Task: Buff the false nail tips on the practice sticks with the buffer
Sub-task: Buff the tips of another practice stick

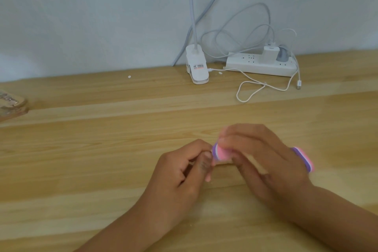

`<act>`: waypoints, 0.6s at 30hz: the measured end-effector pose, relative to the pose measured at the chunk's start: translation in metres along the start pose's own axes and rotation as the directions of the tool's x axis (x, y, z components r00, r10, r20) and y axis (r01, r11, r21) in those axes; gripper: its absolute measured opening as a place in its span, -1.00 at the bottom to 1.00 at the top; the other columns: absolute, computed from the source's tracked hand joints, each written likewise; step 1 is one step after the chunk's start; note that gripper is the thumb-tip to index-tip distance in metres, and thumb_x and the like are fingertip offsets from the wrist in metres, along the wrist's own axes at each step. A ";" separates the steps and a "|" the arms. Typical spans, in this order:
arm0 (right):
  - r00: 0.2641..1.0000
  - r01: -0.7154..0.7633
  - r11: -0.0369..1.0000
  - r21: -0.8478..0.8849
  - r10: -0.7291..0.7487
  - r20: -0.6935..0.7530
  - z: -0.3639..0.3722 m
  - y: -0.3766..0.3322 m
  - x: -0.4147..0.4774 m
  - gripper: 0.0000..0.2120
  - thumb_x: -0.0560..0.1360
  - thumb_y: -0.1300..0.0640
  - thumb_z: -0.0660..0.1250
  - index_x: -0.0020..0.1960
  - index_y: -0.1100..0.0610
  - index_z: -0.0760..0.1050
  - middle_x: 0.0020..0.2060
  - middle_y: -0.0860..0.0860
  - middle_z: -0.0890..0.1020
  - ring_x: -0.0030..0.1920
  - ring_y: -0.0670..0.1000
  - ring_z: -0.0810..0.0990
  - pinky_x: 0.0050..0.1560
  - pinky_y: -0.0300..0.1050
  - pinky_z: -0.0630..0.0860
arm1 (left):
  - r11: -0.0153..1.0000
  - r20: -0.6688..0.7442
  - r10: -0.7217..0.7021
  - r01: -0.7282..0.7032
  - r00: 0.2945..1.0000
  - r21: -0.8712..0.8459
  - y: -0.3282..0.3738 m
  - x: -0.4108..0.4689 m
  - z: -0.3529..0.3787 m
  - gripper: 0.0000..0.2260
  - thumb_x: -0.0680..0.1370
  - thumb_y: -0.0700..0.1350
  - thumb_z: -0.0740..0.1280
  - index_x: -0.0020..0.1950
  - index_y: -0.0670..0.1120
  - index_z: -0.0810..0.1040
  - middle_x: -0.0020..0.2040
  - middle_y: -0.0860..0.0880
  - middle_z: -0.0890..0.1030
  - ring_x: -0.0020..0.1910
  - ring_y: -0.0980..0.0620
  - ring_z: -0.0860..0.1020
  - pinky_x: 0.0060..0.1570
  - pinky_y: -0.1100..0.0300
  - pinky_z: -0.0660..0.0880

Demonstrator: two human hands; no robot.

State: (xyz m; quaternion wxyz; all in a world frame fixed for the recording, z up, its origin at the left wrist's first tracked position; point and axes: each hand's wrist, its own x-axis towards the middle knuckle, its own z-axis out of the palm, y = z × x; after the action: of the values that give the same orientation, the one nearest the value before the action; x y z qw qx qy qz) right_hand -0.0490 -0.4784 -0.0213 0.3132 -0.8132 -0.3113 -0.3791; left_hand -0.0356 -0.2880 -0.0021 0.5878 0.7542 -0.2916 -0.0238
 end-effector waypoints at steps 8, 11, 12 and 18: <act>0.999 -0.031 0.999 -0.013 0.031 -0.005 0.001 -0.004 0.000 -0.74 0.56 0.38 0.30 0.22 0.26 0.56 0.11 0.07 0.59 0.14 0.03 0.59 0.20 -0.17 0.49 | 0.999 -0.030 0.033 -0.032 0.999 0.036 0.001 0.000 0.000 -0.79 0.60 0.00 0.23 -0.19 0.11 0.57 -0.40 0.14 0.53 -0.52 0.22 0.31 -0.49 0.31 0.23; 0.999 -0.039 0.998 -0.040 0.040 0.025 0.003 -0.004 -0.001 -0.74 0.54 0.38 0.31 0.21 0.29 0.59 0.10 0.08 0.61 0.13 0.03 0.60 0.21 -0.22 0.47 | 1.000 -0.067 0.026 -0.026 0.997 0.011 0.000 0.000 0.001 -0.84 0.59 -0.07 0.29 -0.14 0.05 0.63 -0.36 0.08 0.61 -0.52 0.28 0.35 -0.47 0.41 0.26; 0.995 -0.097 0.994 -0.056 0.098 0.002 0.001 -0.002 0.000 -0.76 0.53 0.37 0.33 0.18 0.28 0.61 0.08 0.09 0.62 0.10 0.05 0.61 0.21 -0.22 0.48 | 1.000 -0.072 0.003 -0.005 0.997 -0.023 -0.002 0.001 0.000 -0.85 0.58 -0.08 0.30 -0.12 -0.01 0.65 -0.32 0.03 0.65 -0.53 0.27 0.34 -0.47 0.42 0.26; 1.000 -0.005 1.000 -0.013 0.004 -0.025 0.004 -0.011 0.001 -0.78 0.56 0.29 0.34 0.19 0.25 0.58 0.06 0.09 0.63 0.05 0.04 0.61 0.14 -0.18 0.51 | 0.990 -0.068 -0.047 0.038 0.997 -0.134 0.000 0.004 -0.001 -0.88 0.52 -0.05 0.34 -0.11 0.05 0.68 -0.39 0.16 0.58 -0.58 0.19 0.26 -0.51 0.41 0.19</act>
State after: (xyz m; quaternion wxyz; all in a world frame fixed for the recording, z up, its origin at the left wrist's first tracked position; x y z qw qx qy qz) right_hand -0.0550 -0.4685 -0.0197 0.3126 -0.8112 -0.3031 -0.3904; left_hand -0.0322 -0.2890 -0.0009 0.6460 0.7199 -0.2522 -0.0289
